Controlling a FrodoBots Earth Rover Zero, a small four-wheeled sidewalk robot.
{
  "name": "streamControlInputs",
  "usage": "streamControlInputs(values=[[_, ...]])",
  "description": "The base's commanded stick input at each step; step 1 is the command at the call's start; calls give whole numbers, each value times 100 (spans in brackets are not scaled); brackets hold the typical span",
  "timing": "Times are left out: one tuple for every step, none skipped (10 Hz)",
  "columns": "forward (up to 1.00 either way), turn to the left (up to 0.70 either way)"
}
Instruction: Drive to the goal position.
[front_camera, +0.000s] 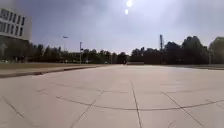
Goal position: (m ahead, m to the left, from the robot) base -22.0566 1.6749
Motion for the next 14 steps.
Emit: streamControlInputs(values=[[-100, -1], [-100, -1], [-100, -1], [-100, -1], [-100, -1], [-100, 24], [-100, 39], [-100, 39], [-100, 39], [-100, 39], [-100, 37], [-100, 2], [-100, -1], [-100, -1]])
